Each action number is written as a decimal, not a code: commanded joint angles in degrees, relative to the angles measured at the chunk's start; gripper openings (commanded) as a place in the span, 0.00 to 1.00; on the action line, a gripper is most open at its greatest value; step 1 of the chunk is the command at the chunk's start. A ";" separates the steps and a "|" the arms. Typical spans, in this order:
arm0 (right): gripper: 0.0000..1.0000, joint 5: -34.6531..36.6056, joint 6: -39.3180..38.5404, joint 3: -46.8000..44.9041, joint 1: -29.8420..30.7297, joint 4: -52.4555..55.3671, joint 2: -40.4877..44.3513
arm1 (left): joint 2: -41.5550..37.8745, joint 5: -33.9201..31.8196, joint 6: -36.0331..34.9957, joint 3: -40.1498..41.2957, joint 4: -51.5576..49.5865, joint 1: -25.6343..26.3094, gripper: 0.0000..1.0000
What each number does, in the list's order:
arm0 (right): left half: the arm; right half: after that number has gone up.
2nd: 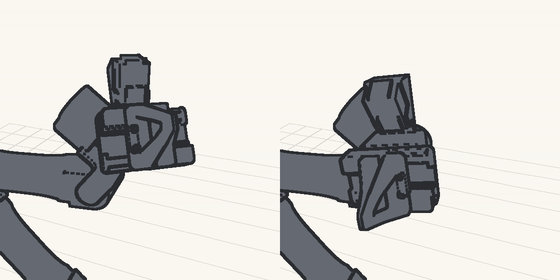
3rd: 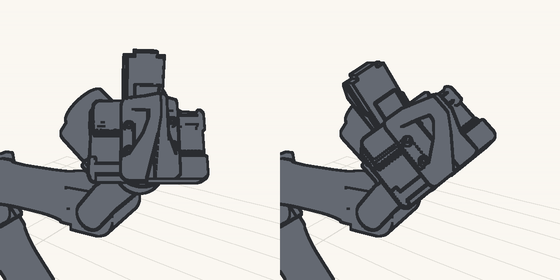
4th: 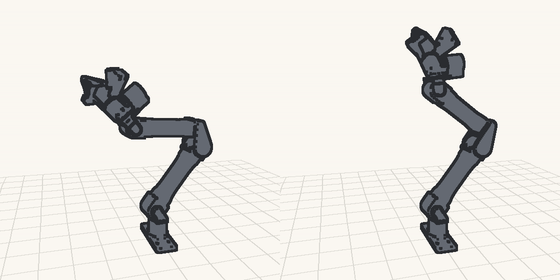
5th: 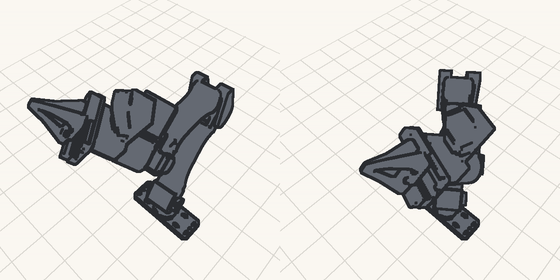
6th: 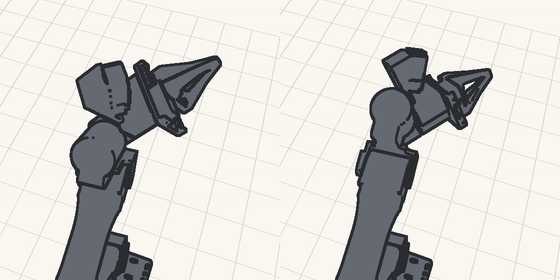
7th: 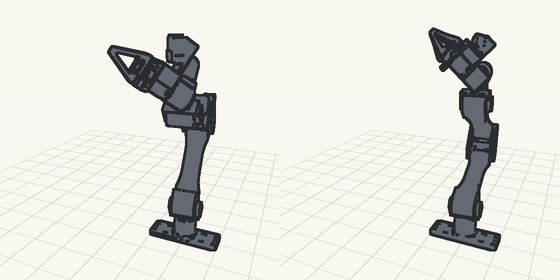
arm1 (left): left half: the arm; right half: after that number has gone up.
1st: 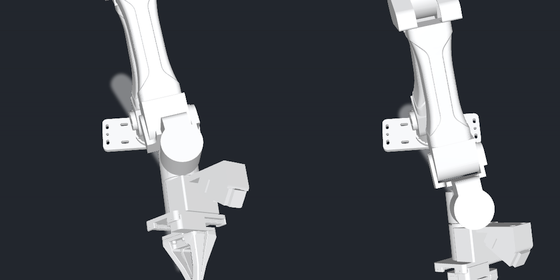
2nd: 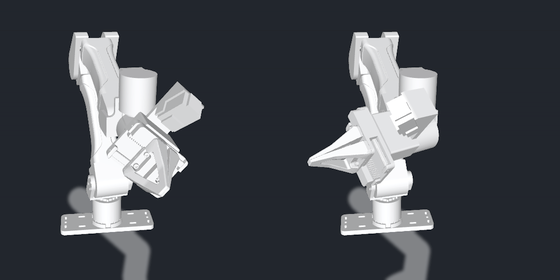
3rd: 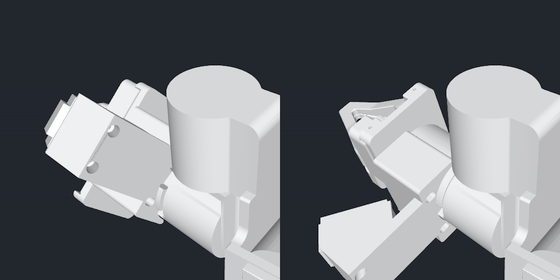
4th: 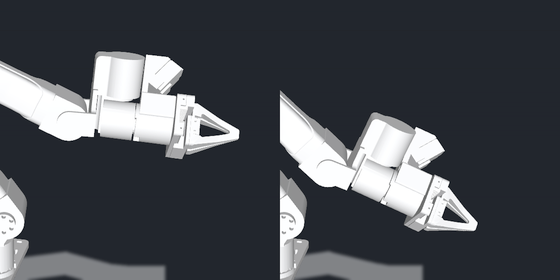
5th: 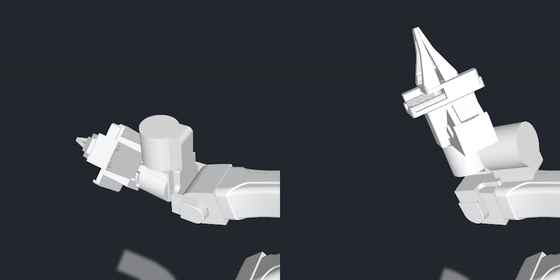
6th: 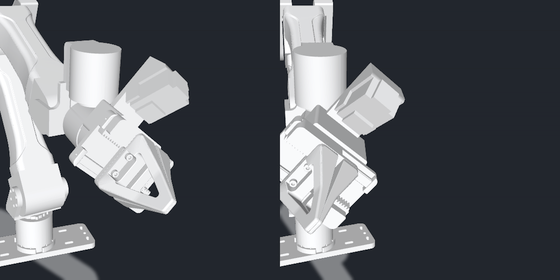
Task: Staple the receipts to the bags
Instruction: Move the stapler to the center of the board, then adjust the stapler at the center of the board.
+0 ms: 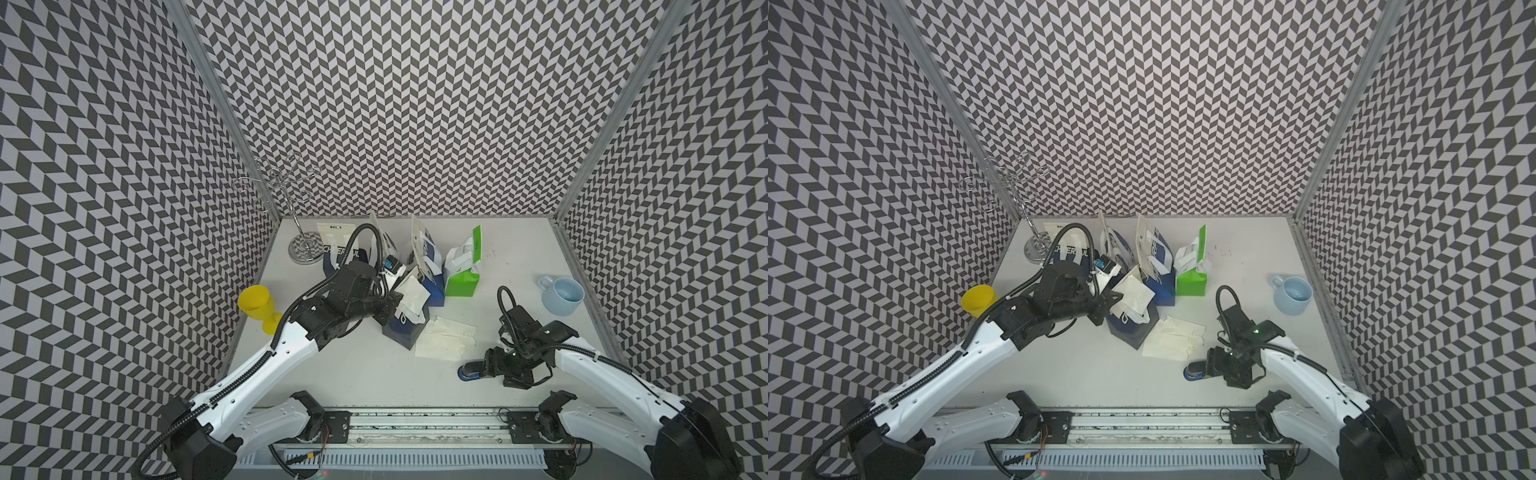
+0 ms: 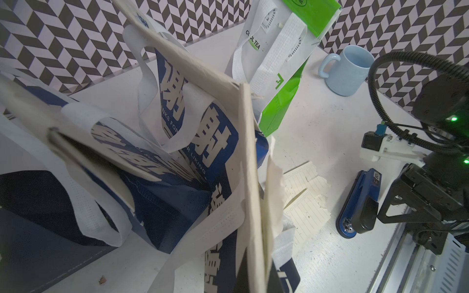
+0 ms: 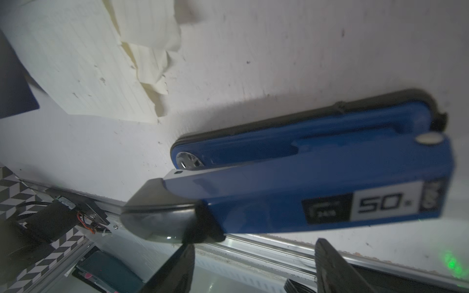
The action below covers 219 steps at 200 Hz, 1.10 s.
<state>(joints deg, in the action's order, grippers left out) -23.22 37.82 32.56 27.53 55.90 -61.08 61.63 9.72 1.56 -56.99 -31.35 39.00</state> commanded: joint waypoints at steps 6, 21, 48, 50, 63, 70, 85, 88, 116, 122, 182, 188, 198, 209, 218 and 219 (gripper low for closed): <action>0.73 0.31 -2.67 1.55 -2.20 -7.97 -4.20 | -0.10 0.61 -0.12 0.51 2.26 0.42 0.00; 0.75 1.41 -4.37 4.40 -3.78 -11.35 -7.17 | 0.38 0.70 -0.07 0.48 2.26 0.44 0.00; 0.76 7.53 -6.57 10.14 -5.41 -14.10 -10.37 | 1.28 0.92 -0.01 0.15 2.16 0.46 0.00; 0.76 8.01 -6.85 10.40 -5.54 -14.21 -10.57 | 1.36 0.99 -0.05 0.13 2.17 0.46 0.00; 0.76 10.41 -7.81 11.66 -6.78 -14.83 -12.06 | 1.79 1.14 -0.07 0.08 2.26 0.42 0.00; 0.76 11.20 -8.42 11.98 -7.86 -15.35 -12.91 | 2.07 1.02 -0.15 0.04 2.26 0.46 0.00; 0.77 11.98 -8.38 11.69 -9.90 -17.23 -14.60 | 2.55 1.02 -0.24 -0.05 2.35 0.52 0.00; 0.77 11.79 -8.38 11.55 -10.26 -17.77 -14.94 | 2.65 1.06 -0.21 -0.05 2.42 0.54 0.00; 0.77 9.91 -5.18 11.04 -12.31 -20.84 -17.46 | 3.15 1.24 -0.22 -0.31 2.31 0.62 0.00; 0.77 9.44 -4.16 10.92 -12.44 -21.72 -17.31 | 3.14 1.23 -0.21 -0.40 2.35 0.61 0.00; 0.79 12.48 6.11 10.16 -14.35 -25.68 -12.61 | 3.67 1.63 -0.34 0.10 2.95 0.67 0.00; 0.79 13.05 5.98 10.54 -14.82 -25.87 -12.87 | 3.65 1.67 -0.29 0.19 3.05 0.72 0.00; 0.79 14.67 6.87 11.16 -15.72 -26.05 -13.29 | 3.63 1.88 -0.42 0.30 3.21 0.69 0.00; 0.79 14.73 7.05 11.81 -16.37 -27.24 -14.53 | 3.77 1.96 -0.45 0.21 3.23 0.70 0.00; 0.79 13.63 6.95 13.01 -16.54 -27.16 -16.43 | 3.77 1.94 -0.46 0.04 3.06 0.82 0.00; 0.79 13.63 6.95 13.01 -16.54 -27.16 -16.43 | 3.77 1.96 -0.48 0.04 3.06 0.82 0.00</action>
<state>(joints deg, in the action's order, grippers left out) -11.44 42.41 42.48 11.97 32.47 -75.20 64.49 11.25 1.54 -56.90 -28.12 39.38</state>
